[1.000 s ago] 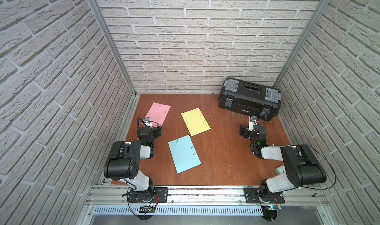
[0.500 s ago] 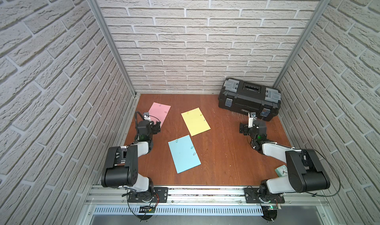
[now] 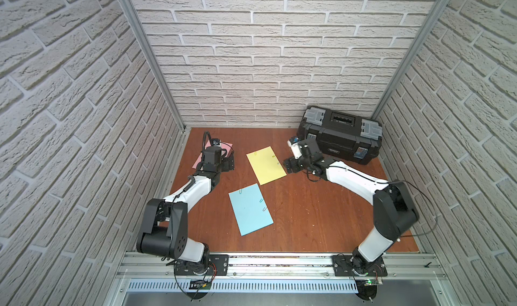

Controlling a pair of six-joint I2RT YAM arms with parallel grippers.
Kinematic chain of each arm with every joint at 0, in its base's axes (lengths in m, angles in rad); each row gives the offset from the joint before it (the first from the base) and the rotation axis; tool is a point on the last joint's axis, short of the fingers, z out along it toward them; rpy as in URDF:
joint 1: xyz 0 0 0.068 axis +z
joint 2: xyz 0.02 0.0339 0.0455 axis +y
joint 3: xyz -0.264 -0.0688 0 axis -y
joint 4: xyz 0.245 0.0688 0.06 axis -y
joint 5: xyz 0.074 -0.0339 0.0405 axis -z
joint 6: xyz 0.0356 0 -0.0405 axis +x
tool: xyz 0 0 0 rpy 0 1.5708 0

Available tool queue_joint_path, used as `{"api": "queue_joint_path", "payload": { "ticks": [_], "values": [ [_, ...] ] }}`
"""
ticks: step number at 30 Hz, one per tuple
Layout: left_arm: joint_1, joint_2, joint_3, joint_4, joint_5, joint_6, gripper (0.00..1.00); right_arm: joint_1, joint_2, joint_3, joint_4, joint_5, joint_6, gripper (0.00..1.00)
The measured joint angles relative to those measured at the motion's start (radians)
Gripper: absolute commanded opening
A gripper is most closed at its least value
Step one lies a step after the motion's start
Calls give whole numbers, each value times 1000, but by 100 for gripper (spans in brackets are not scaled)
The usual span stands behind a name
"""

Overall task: Unclip the paperclips from the documents
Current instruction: Move the document to the center of the board.

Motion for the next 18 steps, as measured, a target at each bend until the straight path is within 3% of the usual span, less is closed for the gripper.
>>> {"api": "queue_joint_path", "payload": {
  "ticks": [9, 18],
  "values": [
    [-26, 50, 0, 3, 84, -177, 98, 90, 408, 412, -192, -101, 22, 77],
    [-42, 55, 6, 5, 122, -223, 98, 82, 547, 570, -349, -48, 29, 63]
  ]
}}
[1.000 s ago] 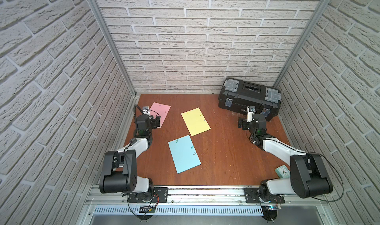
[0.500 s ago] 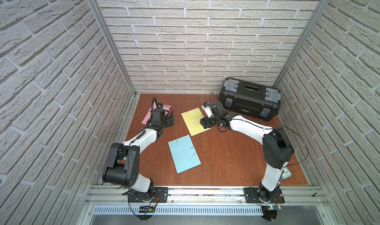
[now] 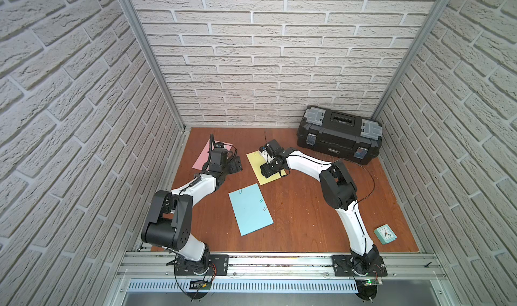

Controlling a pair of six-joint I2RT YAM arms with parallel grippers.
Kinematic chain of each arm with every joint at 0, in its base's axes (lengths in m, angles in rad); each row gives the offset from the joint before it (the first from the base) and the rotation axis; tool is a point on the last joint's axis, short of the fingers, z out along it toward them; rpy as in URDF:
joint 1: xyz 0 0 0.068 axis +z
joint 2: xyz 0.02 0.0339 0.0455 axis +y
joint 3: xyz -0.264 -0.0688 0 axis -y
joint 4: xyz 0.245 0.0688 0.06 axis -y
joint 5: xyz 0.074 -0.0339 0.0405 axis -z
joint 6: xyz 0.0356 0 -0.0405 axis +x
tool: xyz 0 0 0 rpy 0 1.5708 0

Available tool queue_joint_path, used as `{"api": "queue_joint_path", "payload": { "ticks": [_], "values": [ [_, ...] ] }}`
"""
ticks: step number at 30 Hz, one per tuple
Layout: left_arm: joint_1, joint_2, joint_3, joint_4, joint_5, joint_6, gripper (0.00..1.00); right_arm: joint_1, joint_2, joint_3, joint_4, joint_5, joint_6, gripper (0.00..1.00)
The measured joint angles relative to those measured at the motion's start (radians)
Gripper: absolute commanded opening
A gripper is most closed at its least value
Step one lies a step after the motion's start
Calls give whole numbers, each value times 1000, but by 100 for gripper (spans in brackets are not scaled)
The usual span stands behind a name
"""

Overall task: Unclip the paperclips from the documents
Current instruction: Move the document to the center of the board.

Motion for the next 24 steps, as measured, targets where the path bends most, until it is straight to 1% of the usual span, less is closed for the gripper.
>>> {"api": "queue_joint_path", "payload": {
  "ticks": [2, 5, 6, 11, 12, 13, 19, 21, 24],
  "values": [
    [-5, 4, 10, -3, 3, -3, 98, -1, 0, 3, -27, 11, 5, 59],
    [-15, 11, 33, -14, 8, -7, 98, -2, -18, -30, -33, 25, 14, 57],
    [-23, 16, 43, -20, 9, -6, 98, -2, -38, -63, -29, 29, 19, 54],
    [-66, 51, 100, -60, 14, -6, 98, -2, -171, -262, -45, 43, 64, 52],
    [-75, 58, 111, -70, 16, -6, 98, -2, -203, -309, -49, 44, 77, 49],
    [-83, 64, 120, -79, 18, -6, 98, -2, -232, -352, -52, 44, 88, 48],
    [-142, 108, 173, -138, 39, -8, 98, 7, -415, -598, -104, 4, 170, 50],
    [-165, 126, 190, -160, 49, -10, 98, 22, -458, -650, -137, -26, 193, 51],
    [-191, 148, 212, -193, 70, -12, 98, 40, -508, -684, -179, -62, 225, 56]
  ]
}}
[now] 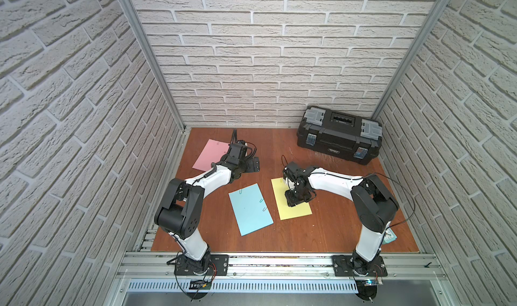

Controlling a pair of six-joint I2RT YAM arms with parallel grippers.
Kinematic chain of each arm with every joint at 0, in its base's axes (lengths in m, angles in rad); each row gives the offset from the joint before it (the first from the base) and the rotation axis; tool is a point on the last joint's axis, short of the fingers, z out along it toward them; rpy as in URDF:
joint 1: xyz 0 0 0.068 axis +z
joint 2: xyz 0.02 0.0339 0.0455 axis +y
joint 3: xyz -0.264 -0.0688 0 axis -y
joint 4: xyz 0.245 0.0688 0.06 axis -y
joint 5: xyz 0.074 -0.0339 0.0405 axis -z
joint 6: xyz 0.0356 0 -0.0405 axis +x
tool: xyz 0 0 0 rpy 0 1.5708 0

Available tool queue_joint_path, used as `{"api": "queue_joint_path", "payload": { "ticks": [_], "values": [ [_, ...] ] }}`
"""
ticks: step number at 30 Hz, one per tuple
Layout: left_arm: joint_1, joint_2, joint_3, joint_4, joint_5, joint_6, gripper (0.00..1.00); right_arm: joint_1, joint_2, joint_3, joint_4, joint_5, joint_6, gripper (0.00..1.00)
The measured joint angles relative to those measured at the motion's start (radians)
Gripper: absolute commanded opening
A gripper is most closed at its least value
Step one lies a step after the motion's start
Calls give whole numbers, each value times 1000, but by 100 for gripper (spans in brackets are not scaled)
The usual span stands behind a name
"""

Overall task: Unclip the paperclips from the documents
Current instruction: Move the document to the center of the board, then adjust the document at the center of the board.

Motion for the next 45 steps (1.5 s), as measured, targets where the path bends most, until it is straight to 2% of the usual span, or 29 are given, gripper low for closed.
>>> {"api": "queue_joint_path", "payload": {
  "ticks": [4, 7, 14, 18, 26, 33, 40, 45],
  "values": [
    [-29, 31, 44, -55, 39, -2, 98, -9, -73, 24, -33, -11, 23, 60],
    [-46, 44, 81, -108, 81, -2, 98, -63, -147, 23, -28, -18, 36, 62],
    [-86, 48, 130, -236, 201, 1, 97, -206, -237, -168, 42, -63, 67, 66],
    [-116, 63, 144, -300, 261, 1, 98, -210, -237, -267, 60, -105, 87, 68],
    [-167, 127, 196, -387, 319, -10, 98, -209, -252, -329, 106, -177, 109, 68],
    [-204, 194, 279, -461, 330, -16, 95, -196, -259, -339, 138, -250, 126, 66],
    [-212, 240, 288, -494, 330, -33, 92, -173, -223, -328, 165, -317, 126, 66],
    [-212, 271, 304, -506, 328, -42, 88, -172, -218, -311, 167, -312, 124, 66]
  ]
}}
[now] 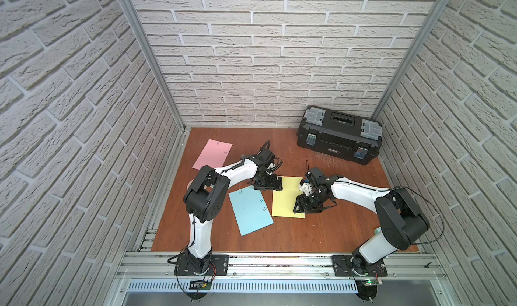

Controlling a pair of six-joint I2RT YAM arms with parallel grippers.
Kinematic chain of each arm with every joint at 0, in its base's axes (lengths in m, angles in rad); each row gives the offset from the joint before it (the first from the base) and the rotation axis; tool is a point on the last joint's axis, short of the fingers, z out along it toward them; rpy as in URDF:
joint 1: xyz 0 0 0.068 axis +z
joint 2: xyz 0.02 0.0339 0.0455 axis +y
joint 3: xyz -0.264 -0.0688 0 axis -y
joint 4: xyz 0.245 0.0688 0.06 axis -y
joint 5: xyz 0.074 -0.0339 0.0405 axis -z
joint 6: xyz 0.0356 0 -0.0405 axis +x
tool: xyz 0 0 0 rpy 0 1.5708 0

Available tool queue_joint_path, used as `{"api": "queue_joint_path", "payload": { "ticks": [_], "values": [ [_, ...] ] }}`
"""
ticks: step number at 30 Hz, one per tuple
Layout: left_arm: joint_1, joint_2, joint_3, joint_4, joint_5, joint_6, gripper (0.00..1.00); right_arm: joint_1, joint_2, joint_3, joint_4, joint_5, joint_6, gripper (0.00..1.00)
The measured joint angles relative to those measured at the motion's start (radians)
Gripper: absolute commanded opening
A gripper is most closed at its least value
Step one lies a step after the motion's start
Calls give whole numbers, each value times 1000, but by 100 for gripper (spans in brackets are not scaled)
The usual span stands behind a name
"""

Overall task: Unclip the paperclips from the documents
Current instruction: Adjust the document at the center of the board.

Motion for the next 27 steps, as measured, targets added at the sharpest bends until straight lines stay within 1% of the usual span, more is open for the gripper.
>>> {"api": "queue_joint_path", "payload": {
  "ticks": [4, 8, 18, 27],
  "values": [
    [0, 24, 40, -6, 0, -7, 84, -23, 0, 31, 0, 25, -2, 65],
    [0, 68, 110, -6, -1, -13, 81, -76, 5, 72, 11, 51, -6, 64],
    [0, 156, 218, -43, -3, -19, 69, -157, 148, 172, 72, 83, -28, 64],
    [0, 177, 248, -66, 13, -19, 68, -172, 218, 243, 94, 76, -51, 63]
  ]
}}
